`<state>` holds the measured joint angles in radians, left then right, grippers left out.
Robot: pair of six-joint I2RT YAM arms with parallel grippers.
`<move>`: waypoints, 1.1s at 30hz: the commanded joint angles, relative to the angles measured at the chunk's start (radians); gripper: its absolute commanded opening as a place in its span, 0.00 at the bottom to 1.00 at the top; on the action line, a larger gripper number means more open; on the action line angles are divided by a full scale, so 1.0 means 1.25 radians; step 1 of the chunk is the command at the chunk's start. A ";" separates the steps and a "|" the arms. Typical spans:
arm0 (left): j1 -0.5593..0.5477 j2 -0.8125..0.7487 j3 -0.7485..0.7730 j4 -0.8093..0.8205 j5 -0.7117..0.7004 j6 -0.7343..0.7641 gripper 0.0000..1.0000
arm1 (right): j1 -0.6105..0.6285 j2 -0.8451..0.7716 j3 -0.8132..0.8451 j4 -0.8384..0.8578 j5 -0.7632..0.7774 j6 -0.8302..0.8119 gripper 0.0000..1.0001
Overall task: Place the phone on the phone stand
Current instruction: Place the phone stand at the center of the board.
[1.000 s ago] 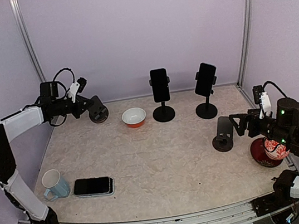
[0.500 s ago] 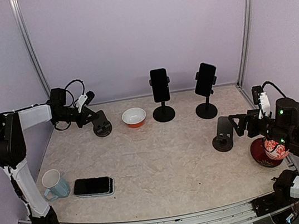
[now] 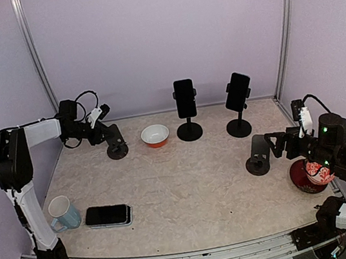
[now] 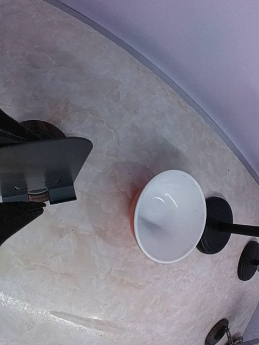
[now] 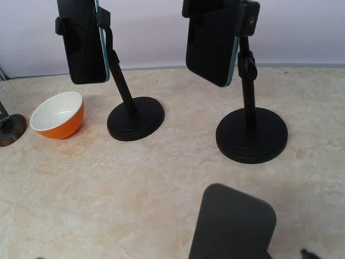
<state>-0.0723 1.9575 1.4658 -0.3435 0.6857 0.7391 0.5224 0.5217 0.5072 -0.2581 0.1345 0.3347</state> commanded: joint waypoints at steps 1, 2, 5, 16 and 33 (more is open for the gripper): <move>0.005 0.027 0.018 0.009 -0.051 -0.025 0.35 | 0.007 -0.006 -0.009 -0.004 0.006 0.004 1.00; 0.004 0.026 0.015 0.015 -0.065 -0.028 0.37 | 0.007 -0.006 -0.010 -0.004 0.005 0.003 1.00; 0.004 0.017 -0.002 0.045 -0.101 -0.051 0.40 | 0.007 -0.004 -0.009 -0.004 0.005 0.003 1.00; -0.013 -0.126 -0.078 0.170 -0.230 -0.198 0.99 | 0.007 -0.005 -0.011 -0.001 0.005 0.003 1.00; -0.377 -0.594 -0.359 0.170 -0.704 -0.579 0.99 | 0.007 0.005 -0.024 0.030 -0.017 0.003 1.00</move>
<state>-0.4713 1.2556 1.0294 -0.0116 0.0158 0.2375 0.5224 0.5217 0.4927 -0.2558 0.1299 0.3351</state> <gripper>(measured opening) 0.987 0.999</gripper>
